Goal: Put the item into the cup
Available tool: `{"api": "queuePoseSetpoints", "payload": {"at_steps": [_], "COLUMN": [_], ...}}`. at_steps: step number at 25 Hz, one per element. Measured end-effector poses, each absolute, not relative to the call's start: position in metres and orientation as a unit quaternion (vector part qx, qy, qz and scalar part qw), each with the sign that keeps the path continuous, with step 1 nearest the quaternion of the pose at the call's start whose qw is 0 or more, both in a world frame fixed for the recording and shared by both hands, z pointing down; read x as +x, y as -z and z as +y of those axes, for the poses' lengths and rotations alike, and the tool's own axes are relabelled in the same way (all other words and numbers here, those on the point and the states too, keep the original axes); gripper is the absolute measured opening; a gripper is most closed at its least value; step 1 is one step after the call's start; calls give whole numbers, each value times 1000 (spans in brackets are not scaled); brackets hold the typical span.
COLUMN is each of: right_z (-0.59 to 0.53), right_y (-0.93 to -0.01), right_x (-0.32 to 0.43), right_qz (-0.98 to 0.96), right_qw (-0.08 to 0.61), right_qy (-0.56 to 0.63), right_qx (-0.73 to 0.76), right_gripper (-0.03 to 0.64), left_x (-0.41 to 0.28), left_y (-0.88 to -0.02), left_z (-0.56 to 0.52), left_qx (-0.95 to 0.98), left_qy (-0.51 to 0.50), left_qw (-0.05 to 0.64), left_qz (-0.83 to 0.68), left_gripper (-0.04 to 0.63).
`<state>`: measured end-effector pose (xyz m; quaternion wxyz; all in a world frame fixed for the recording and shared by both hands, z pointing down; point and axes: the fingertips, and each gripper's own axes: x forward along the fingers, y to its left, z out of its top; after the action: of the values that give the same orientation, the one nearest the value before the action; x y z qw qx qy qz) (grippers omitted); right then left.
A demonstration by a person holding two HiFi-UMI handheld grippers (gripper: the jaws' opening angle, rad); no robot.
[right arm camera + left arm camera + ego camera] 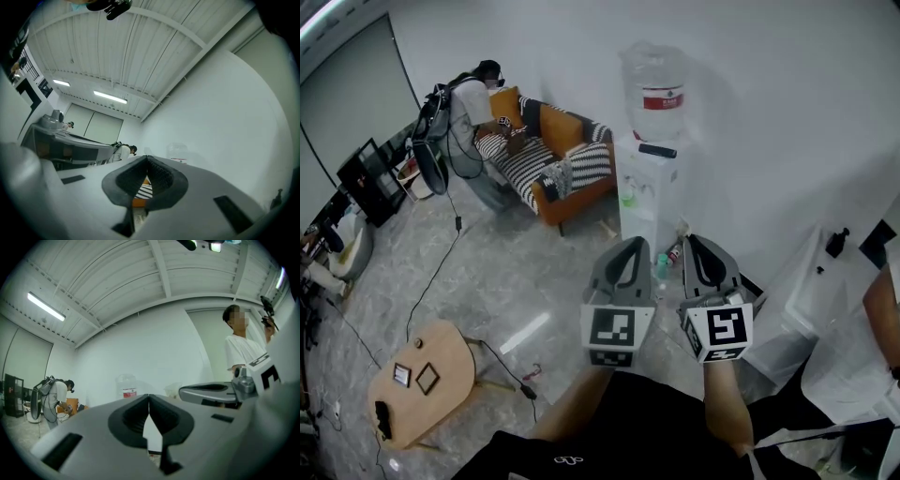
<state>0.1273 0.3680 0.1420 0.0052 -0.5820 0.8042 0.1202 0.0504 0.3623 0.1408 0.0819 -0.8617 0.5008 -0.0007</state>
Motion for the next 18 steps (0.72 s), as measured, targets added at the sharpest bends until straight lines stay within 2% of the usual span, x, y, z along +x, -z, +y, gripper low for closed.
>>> {"api": "queuePoseSetpoints", "payload": {"at_steps": [5, 14, 18], "right_z": [326, 247, 209], "right_y": [-154, -173, -187], "right_x": [128, 123, 114], "right_qz": [795, 798, 806], "right_qw": [15, 10, 8], "right_qy": [-129, -112, -89], "right_qx": [-593, -592, -586], "right_gripper": [11, 12, 12], "left_x": [54, 35, 18], "left_y": [-155, -178, -201], "left_z": [313, 228, 188], "left_qx": [-870, -861, -856], "left_qy": [-5, -6, 22], "left_qw": [81, 41, 28], "left_qz": [487, 507, 516], "left_gripper": [14, 14, 14]}}
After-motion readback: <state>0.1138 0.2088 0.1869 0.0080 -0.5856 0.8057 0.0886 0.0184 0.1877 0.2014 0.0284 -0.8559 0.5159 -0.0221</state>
